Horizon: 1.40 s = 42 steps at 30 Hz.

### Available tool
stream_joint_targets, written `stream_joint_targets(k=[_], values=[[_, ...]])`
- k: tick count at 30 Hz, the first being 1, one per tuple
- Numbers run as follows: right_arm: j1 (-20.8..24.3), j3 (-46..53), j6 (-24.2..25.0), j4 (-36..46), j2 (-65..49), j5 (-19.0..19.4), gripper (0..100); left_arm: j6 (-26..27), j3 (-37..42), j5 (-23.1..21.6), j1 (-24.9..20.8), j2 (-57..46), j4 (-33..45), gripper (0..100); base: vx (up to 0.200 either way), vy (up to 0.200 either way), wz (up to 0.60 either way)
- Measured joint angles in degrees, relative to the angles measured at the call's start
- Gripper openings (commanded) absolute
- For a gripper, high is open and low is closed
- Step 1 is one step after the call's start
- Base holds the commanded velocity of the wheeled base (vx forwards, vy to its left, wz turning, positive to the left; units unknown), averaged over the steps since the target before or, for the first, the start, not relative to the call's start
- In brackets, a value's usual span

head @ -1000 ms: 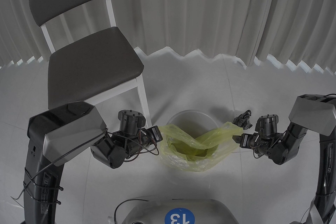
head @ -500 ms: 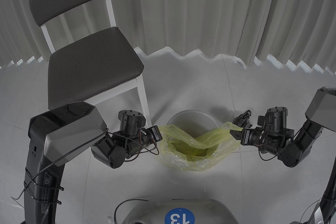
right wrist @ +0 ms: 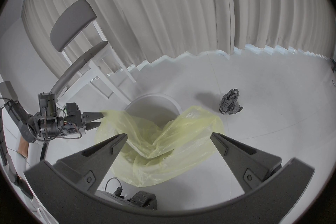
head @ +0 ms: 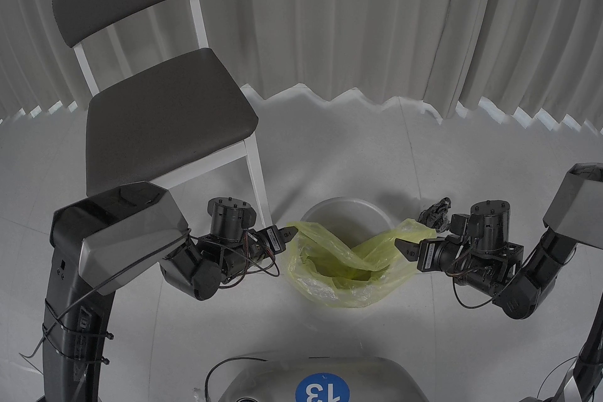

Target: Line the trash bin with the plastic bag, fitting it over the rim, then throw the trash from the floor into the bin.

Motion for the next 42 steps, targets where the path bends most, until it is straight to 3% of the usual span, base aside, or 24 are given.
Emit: stream_joint_targets(k=[11,22,26,33,42], values=[[4.36,-2.49,-1.23,3.27,-0.83,-2.39,100,5.69,0.66,0.27,1.37,-0.16,5.18,100,0.0,0.0,0.0],[7.73,-22.25,-3.91,30.9,-3.46,-2.6,100,7.45,-0.91,2.73,2.21,1.18,6.52,100,0.0,0.0,0.0],[8.77,-31.01,-7.17,39.64,-3.25,-2.36,100,7.22,-0.04,1.34,2.33,-0.55,6.79,100,0.0,0.0,0.0],[9.18,-41.52,-18.13,49.31,0.04,-1.65,100,7.14,2.63,-2.19,2.84,-5.34,7.23,100,0.0,0.0,0.0],[9.24,-43.23,-19.37,50.92,3.45,-1.51,100,7.94,5.97,-4.33,3.6,-10.95,5.25,100,0.0,0.0,0.0]])
